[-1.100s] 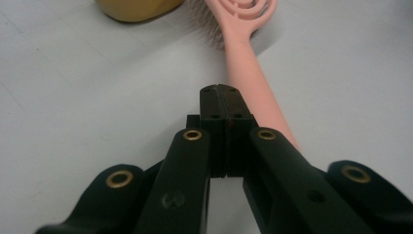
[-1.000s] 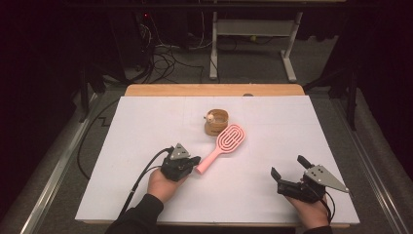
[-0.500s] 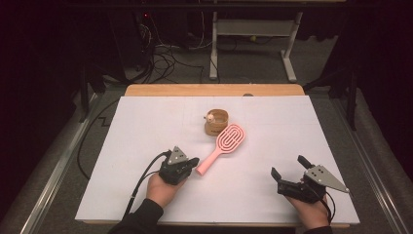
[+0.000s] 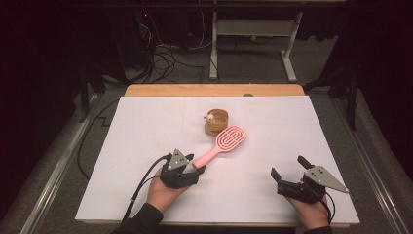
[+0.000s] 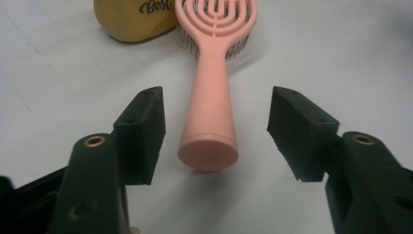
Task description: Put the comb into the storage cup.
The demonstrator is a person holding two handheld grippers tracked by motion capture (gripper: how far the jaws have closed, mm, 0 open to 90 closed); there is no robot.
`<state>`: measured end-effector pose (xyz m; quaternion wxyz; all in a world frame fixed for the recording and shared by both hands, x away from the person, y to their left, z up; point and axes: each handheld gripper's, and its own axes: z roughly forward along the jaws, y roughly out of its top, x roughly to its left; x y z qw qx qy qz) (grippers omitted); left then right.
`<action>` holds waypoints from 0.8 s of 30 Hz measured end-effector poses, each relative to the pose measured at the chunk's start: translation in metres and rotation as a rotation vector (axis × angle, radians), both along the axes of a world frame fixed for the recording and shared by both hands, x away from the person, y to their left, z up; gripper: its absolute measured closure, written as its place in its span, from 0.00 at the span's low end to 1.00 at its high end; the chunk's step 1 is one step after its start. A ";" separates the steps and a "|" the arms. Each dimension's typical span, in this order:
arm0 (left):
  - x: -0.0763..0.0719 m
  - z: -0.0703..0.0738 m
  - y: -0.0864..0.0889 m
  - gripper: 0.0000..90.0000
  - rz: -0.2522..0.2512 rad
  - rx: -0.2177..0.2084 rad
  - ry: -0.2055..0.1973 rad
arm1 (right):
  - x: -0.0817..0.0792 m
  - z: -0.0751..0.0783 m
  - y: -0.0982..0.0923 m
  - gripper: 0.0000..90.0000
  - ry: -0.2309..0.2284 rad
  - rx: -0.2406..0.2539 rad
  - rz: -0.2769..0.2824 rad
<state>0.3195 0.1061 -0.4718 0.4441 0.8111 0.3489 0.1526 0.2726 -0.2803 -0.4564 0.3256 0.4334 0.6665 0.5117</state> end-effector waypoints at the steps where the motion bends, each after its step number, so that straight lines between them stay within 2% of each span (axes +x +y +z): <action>1: 0.002 -0.002 -0.002 0.42 -0.002 0.018 0.001 | 0.000 0.000 0.000 0.00 0.003 0.000 -0.001; 3: 0.004 -0.003 -0.004 0.42 -0.006 0.030 0.005 | 0.000 0.000 0.000 0.00 0.003 0.000 0.001; 7: 0.009 -0.004 -0.008 0.42 -0.003 0.060 0.048 | 0.000 0.000 0.000 0.00 0.003 0.001 0.001; 8: 0.009 -0.004 -0.008 0.42 -0.003 0.060 0.048 | 0.000 0.000 0.000 0.00 0.003 0.001 0.001; 11: 0.014 -0.005 -0.012 0.42 0.005 0.103 0.091 | 0.000 0.000 -0.001 0.00 0.001 0.001 0.000; 15: 0.017 -0.005 -0.014 0.43 0.018 0.111 0.108 | 0.000 0.000 -0.001 0.00 -0.001 0.002 0.001; 18: 0.018 -0.005 -0.013 0.46 0.024 0.112 0.108 | 0.000 0.000 -0.001 0.00 -0.001 0.004 0.001; 22: 0.018 -0.005 -0.013 0.63 0.021 0.127 0.109 | 0.000 0.000 -0.001 0.00 -0.001 0.005 -0.001; 24: 0.017 -0.005 -0.013 0.64 0.005 0.137 0.097 | 0.000 0.000 -0.002 0.00 -0.001 0.006 -0.001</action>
